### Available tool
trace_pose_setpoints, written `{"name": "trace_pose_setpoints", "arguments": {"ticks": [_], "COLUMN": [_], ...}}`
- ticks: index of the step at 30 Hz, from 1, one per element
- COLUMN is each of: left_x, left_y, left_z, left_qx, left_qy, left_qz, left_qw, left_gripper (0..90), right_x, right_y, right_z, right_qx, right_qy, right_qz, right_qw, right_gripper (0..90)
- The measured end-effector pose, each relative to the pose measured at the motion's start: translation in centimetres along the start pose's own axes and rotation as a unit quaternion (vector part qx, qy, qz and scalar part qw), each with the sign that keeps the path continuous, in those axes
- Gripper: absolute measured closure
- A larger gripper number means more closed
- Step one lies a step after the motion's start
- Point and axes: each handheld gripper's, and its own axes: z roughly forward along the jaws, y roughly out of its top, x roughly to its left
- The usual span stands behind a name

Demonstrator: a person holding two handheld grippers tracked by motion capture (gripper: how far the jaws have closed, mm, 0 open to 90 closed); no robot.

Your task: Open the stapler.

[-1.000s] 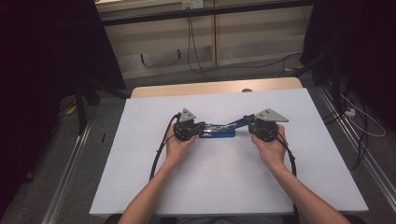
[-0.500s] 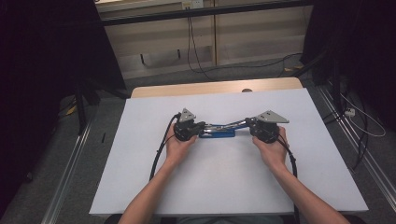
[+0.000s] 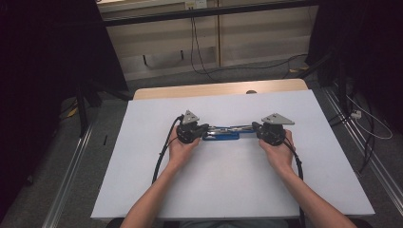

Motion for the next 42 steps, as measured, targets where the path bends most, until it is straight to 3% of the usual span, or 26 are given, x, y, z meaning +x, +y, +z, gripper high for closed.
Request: {"name": "trace_pose_setpoints", "arguments": {"ticks": [5,9,19,22,26,28,31,36,39,42], "left_x": [0.0,0.2,-0.2,-0.4,-0.5,-0.5,-0.5,-0.6,-0.7,-0.9], "left_y": [0.0,0.0,0.5,0.5,0.6,0.8,1.0,1.3,1.4,1.5], "left_z": [0.0,-0.2,-0.4,-0.4,-0.5,-0.7,-1.0,-1.6,-2.0,-2.2], "left_qx": [-0.002,-0.010,-0.013,-0.014,-0.019,-0.029,-0.038,-0.040,-0.039,-0.038], "left_qy": [-0.002,-0.009,-0.001,0.003,0.001,0.010,0.001,0.015,0.030,0.024], "left_qz": [0.006,-0.011,0.007,0.022,0.025,0.020,0.014,0.002,-0.005,-0.006], "left_qw": [1.0000,0.9999,0.9999,0.9996,0.9995,0.9993,0.9992,0.9991,0.9988,0.9990], "left_gripper": [90.0,90.0,89.9,87.4,83.1,77.1,68.3,53.9,39.6,31.2], "right_x": [0.1,0.2,0.0,-0.2,-0.3,-0.3,-0.3,-0.3,-0.1,0.0], "right_y": [0.0,0.0,0.4,0.5,0.6,0.7,0.9,0.9,0.9,1.0], "right_z": [0.1,0.2,0.0,-0.1,-0.1,-0.2,-0.3,-0.2,-0.2,-0.2], "right_qx": [0.001,0.004,-0.001,-0.005,-0.011,-0.014,-0.021,-0.023,-0.029,-0.037], "right_qy": [0.004,0.007,0.017,0.024,0.034,0.035,0.042,0.049,0.055,0.057], "right_qz": [-0.003,-0.007,-0.006,-0.003,-0.002,-0.001,-0.001,0.003,0.010,0.011], "right_qw": [1.0000,0.9999,0.9998,0.9997,0.9994,0.9993,0.9989,0.9985,0.9980,0.9976], "right_gripper": [90.0,90.0,88.6,85.9,81.9,80.5,76.6,60.8,51.2,36.6]}}
